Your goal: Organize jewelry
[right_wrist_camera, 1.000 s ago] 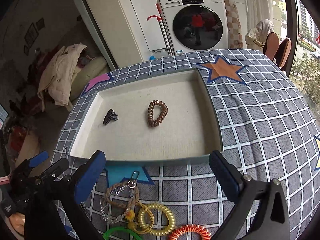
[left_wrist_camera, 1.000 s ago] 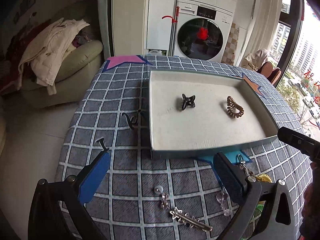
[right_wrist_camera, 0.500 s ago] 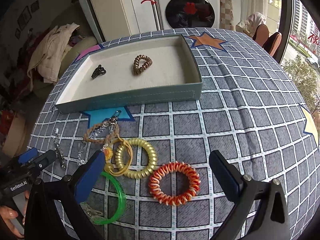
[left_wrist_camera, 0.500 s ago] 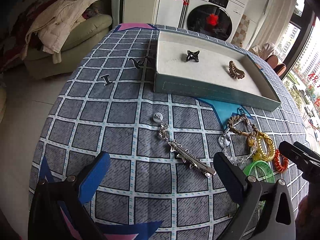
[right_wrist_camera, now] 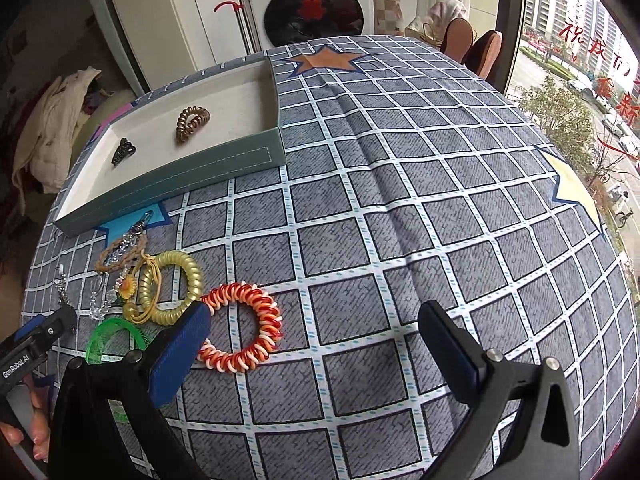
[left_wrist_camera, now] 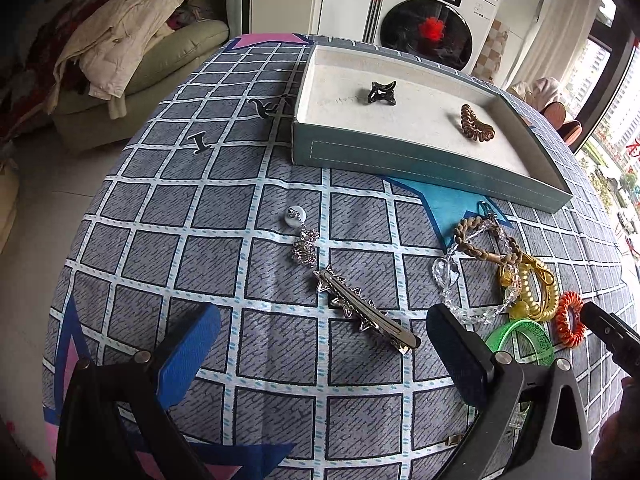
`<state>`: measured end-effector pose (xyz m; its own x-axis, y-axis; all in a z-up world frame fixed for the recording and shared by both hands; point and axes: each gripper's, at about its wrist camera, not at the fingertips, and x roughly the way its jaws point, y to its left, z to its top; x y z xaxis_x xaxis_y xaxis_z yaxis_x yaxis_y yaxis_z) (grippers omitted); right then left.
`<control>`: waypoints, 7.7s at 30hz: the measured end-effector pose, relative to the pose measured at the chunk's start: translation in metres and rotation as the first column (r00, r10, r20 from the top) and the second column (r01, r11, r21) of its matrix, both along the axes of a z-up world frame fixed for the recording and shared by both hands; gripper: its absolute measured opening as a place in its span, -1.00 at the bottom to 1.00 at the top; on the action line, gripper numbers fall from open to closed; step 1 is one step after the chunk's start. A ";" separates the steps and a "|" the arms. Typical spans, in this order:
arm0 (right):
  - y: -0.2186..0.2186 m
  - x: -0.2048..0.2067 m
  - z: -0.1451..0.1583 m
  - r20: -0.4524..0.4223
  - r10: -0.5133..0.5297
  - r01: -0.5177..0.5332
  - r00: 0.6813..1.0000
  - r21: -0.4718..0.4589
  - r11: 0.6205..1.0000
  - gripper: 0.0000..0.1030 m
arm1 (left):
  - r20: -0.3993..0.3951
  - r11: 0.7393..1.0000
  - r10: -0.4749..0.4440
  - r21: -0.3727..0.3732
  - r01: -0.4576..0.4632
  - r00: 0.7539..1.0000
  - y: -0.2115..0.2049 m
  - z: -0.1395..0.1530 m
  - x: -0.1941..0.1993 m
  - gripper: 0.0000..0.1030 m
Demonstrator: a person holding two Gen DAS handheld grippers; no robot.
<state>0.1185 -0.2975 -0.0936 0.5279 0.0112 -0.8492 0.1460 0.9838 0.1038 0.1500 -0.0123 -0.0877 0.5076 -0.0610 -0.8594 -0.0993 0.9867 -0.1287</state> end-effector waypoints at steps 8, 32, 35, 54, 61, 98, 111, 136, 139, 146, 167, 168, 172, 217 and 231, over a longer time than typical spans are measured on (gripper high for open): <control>0.022 0.001 -0.005 -0.015 0.075 -0.076 0.997 -0.095 0.993 0.56 | 0.012 0.999 -0.006 0.048 0.005 1.000 -0.005 0.002 0.001 0.98; 0.045 -0.004 0.000 0.010 0.157 -0.156 0.988 -0.088 0.984 -0.71 | 0.098 0.986 -0.148 -0.064 0.154 0.984 0.019 0.007 -0.021 -0.35; 0.039 -0.005 0.001 0.016 0.138 -0.137 0.990 -0.056 0.989 -0.72 | 0.107 0.982 -0.156 -0.086 0.165 0.982 0.021 0.011 -0.024 -0.35; 0.020 0.014 0.049 0.124 0.119 -0.124 0.985 0.035 0.992 -0.74 | 0.180 0.970 -0.189 -0.117 0.212 0.965 0.021 0.056 -0.010 -0.35; 0.037 0.058 0.072 0.164 0.174 -0.182 0.971 0.034 0.983 -0.74 | 0.235 0.967 -0.210 -0.094 0.238 0.949 0.015 0.080 0.029 -0.35; 0.062 0.204 0.003 0.021 0.138 -0.138 0.990 0.003 0.990 -0.71 | 0.086 0.953 -0.287 0.130 0.275 0.954 -0.047 0.019 0.173 -0.34; 0.060 0.189 0.017 0.068 0.135 -0.141 0.989 0.093 0.986 -0.08 | 0.152 0.958 -0.275 0.124 0.258 0.949 -0.043 0.036 0.160 -0.34; 0.057 0.097 0.045 0.137 0.156 -0.175 0.978 0.141 0.974 0.49 | 0.227 0.983 -0.181 0.068 0.170 0.957 0.000 0.058 0.082 1.00; 0.058 0.088 0.042 0.130 0.168 -0.185 0.977 0.135 0.973 0.50 | 0.238 0.977 -0.207 0.097 0.189 0.949 0.000 0.068 0.073 1.00; 0.059 0.064 0.032 0.096 0.184 -0.196 0.978 0.140 0.971 0.50 | 0.229 0.964 -0.255 0.140 0.228 0.939 -0.001 0.070 0.052 1.00; 0.060 0.001 0.013 0.002 0.208 -0.207 0.978 0.114 0.972 0.50 | 0.123 0.858 -0.494 0.229 0.460 0.861 -0.041 0.031 0.014 1.00; 0.060 0.000 0.013 -0.002 0.207 -0.206 0.978 0.116 0.972 0.50 | 0.115 0.855 -0.497 0.232 0.463 0.860 -0.042 0.029 0.015 1.00; 0.061 -0.005 0.009 -0.016 0.209 -0.206 0.978 0.120 0.971 0.50 | 0.090 0.850 -0.497 0.250 0.463 0.863 -0.045 0.023 0.020 1.00; 0.104 -0.017 0.002 -0.027 0.331 -0.332 0.943 -0.074 0.940 -0.85 | 0.177 0.913 -0.377 -0.095 0.397 0.909 -0.039 0.048 0.045 -0.59; 0.101 -0.016 0.002 -0.029 0.332 -0.333 0.943 -0.054 0.941 -0.85 | 0.081 0.924 -0.274 -0.256 0.285 0.958 -0.006 0.043 0.043 -0.58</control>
<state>0.1025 -0.1968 -0.0921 0.4860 0.1338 -0.8637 -0.1889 0.9809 0.0457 0.1931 -0.0184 -0.0451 0.4727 -0.4262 -0.7713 0.1869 0.9039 -0.3849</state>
